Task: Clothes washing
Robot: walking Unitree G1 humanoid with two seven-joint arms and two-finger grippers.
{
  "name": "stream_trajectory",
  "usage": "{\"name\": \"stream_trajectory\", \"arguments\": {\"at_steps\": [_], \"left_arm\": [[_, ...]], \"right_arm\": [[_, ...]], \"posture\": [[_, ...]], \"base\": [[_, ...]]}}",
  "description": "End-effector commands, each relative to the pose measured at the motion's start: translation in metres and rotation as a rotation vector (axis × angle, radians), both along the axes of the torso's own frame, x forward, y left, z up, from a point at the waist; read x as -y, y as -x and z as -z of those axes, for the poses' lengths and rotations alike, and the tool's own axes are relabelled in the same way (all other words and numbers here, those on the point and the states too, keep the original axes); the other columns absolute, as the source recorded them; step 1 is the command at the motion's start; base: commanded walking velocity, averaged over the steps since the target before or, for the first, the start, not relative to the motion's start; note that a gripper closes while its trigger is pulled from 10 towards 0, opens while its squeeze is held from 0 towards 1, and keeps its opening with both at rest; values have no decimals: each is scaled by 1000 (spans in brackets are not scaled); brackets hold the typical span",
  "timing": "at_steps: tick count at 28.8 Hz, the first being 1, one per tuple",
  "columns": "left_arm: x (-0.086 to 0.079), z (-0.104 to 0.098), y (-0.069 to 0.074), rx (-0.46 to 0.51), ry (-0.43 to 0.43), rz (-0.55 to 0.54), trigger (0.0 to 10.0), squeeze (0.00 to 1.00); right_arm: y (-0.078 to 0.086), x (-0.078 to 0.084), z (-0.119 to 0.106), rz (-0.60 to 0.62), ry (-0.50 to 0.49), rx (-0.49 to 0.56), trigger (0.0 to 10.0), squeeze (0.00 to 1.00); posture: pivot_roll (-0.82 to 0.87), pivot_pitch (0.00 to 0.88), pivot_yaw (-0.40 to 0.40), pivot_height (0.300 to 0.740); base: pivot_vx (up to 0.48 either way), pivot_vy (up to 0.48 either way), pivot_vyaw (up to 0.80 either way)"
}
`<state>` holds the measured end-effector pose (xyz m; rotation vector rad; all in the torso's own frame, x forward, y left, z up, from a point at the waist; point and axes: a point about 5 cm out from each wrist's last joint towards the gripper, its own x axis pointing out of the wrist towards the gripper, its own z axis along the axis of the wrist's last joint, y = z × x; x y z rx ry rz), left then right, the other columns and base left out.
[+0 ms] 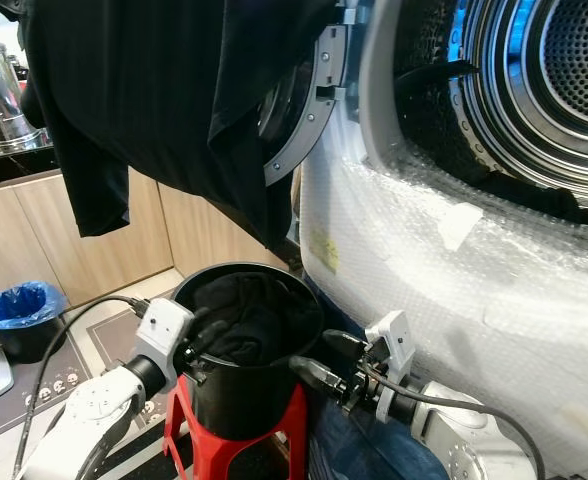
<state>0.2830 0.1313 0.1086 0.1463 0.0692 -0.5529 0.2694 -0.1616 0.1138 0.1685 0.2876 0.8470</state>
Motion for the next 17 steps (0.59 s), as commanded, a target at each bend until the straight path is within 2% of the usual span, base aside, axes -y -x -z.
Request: {"name": "stream_trajectory", "arguments": {"at_steps": [1, 3, 5, 10, 11, 12, 13, 14, 15, 17], "left_arm": [[-3, 7, -5, -12, 3, -1, 10000, 1000], [-5, 13, -8, -5, -37, -10, 10000, 1000], [-7, 14, -14, -12, 9, -48, 10000, 1000], [-15, 27, -25, -56, 12, -80, 10000, 1000], [-17, 27, -28, -53, -3, -92, 10000, 1000], [-18, 28, -31, -48, -24, -96, 10000, 1000], [-18, 27, -36, -44, -28, -79, 10000, 1000], [-16, 25, -37, -42, -21, -63, 10000, 90], [-13, 24, -40, -35, -22, -39, 10000, 0], [-8, 23, -40, -28, -28, 19, 10000, 0]], "right_arm": [[-6, 1, 2, 64, 9, 17, 10000, 1000], [-5, 0, 0, 77, -9, 32, 10000, 1000], [-4, 1, -2, 116, -26, 50, 10000, 1000], [2, -1, -3, 162, -52, 81, 10000, 1000], [2, -1, -3, 167, -58, 84, 10000, 647], [3, -3, -4, 164, -68, 85, 10000, 0], [4, -5, -5, 165, -76, 87, 10000, 0], [5, -7, -6, 158, -84, 88, 10000, 0], [7, -9, -7, 146, -89, 90, 10000, 0], [8, -10, -7, 141, -83, 95, 10000, 0]], "posture": [[26, 0, -61, 740], [-3, 0, -47, 740], [-29, 0, -33, 740], [-61, 0, -24, 740], [-64, 0, -23, 740], [-67, 0, -23, 740], [-74, 0, -23, 740], [-79, 0, -23, 740], [-85, 0, -25, 740], [-86, 0, -25, 740]], "base": [[0, 0, 0], [0, 0, 0], [0, 0, 0], [0, 0, 0], [0, 0, 0], [0, 0, 0], [0, 0, 0], [0, 0, 0], [0, 0, 0], [0, 0, 0]]}}
